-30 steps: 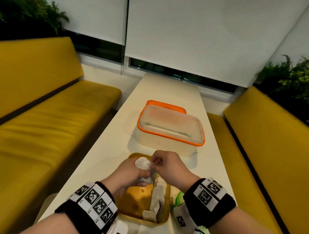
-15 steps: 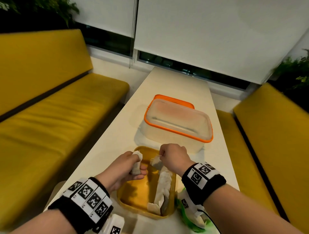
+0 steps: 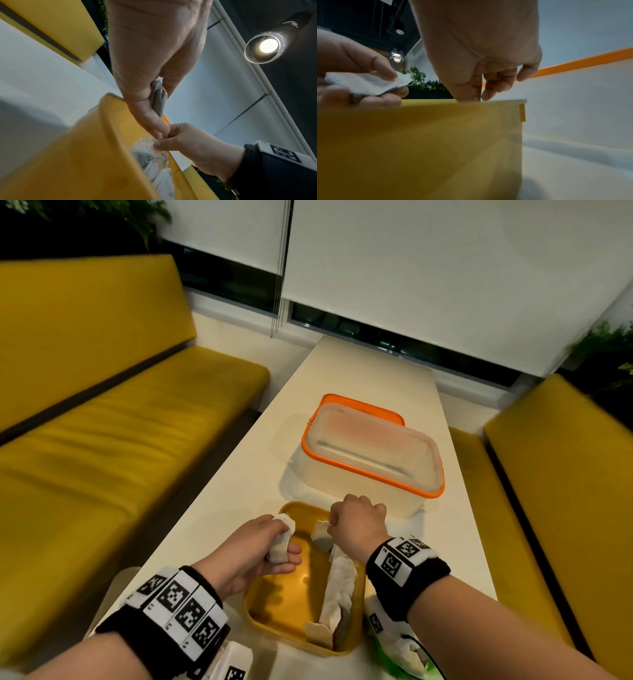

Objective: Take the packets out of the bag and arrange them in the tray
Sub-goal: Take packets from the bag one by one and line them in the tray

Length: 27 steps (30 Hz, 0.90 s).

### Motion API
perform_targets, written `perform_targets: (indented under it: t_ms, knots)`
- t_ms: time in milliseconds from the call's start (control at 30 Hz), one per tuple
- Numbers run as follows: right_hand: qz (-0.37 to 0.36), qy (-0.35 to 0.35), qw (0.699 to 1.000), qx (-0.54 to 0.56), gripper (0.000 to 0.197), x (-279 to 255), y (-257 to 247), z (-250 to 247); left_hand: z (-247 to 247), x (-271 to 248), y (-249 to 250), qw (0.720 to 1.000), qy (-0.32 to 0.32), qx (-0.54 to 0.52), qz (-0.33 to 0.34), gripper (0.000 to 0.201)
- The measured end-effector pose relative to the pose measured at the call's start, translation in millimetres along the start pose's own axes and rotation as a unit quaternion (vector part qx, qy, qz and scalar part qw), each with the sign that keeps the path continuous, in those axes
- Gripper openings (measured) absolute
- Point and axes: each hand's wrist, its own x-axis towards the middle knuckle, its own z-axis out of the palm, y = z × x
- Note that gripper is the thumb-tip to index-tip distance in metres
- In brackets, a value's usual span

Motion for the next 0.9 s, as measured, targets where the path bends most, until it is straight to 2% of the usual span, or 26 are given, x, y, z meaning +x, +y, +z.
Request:
perform_targets:
  t_ms: [267, 367, 467, 667, 900]
  knots:
    - [-0.022, 0.023, 0.999, -0.018, 0.014, 1.2, -1.4, -1.8, -2.8, 1.8, -0.9, 1.000, -0.009, -0.024, -0.009, 0.017]
    - [-0.050, 0.004, 0.997, -0.063, 0.024, 1.9, -1.2, -1.6, -2.2, 3.9, -1.4, 1.000, -0.017, -0.011, -0.002, 0.021]
    - [-0.065, -0.011, 0.994, -0.086, 0.032, 2.5, 1.0, -0.1, -1.5, 4.3, -2.4, 1.000, -0.021, 0.004, 0.003, 0.016]
    - [-0.090, 0.019, 0.995, -0.030, 0.025, 0.6, 3.7, -1.1, 2.2, 7.2, -2.9, 1.000, -0.006, 0.021, 0.017, 0.016]
    - [-0.074, 0.007, 0.997, 0.021, 0.025, -4.0, 5.1, -4.8, 7.1, 13.5, 0.3, 0.997, 0.027, 0.015, 0.074, 0.019]
